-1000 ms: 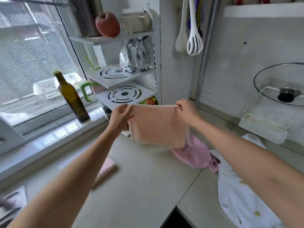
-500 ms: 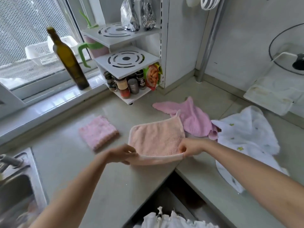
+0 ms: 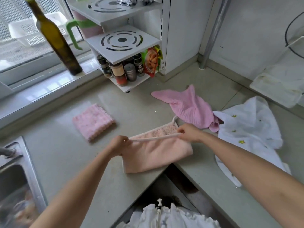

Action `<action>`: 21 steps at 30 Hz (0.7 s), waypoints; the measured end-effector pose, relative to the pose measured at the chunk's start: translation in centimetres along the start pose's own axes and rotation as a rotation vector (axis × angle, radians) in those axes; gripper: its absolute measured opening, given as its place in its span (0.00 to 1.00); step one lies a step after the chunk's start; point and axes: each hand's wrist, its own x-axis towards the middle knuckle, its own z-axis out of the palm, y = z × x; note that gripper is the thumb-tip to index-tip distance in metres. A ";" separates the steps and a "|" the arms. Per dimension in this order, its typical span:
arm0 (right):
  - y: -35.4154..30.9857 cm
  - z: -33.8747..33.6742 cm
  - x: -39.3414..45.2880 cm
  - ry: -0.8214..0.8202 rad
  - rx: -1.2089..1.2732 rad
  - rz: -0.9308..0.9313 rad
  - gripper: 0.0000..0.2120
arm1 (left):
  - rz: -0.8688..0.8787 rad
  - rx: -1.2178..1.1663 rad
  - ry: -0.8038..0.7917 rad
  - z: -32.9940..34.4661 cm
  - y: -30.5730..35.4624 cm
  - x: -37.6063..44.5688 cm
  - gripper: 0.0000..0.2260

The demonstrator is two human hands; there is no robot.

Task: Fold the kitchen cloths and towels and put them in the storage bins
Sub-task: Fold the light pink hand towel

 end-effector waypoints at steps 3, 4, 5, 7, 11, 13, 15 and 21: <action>-0.3 0.5 1.5 0.244 0.000 0.068 0.13 | 0.020 0.153 0.184 0.1 -0.3 1.2 0.19; -0.6 0.8 2.0 0.280 -0.015 0.083 0.09 | 0.000 0.187 0.207 0.1 -0.2 1.3 0.19; -0.8 1.1 2.4 0.309 -0.031 0.088 0.07 | -0.018 0.215 0.220 0.3 -0.1 1.3 0.20; -1.2 1.6 3.4 0.356 -0.054 0.084 0.06 | -0.040 0.258 0.248 0.3 -0.2 1.5 0.20; -1.4 2.5 4.8 0.378 -0.166 0.055 0.05 | -0.070 0.273 0.294 0.4 -0.8 1.7 0.13; -1.1 2.9 5.2 0.397 -0.222 0.047 0.04 | -0.078 0.270 0.311 0.3 -0.8 1.6 0.06; -1.0 3.3 5.4 0.406 -0.241 0.050 0.05 | -0.095 0.261 0.337 0.4 -1.0 1.8 0.04; -1.5 3.8 5.4 0.386 -0.258 0.100 0.08 | -0.132 0.281 0.403 1.1 -1.0 2.1 0.09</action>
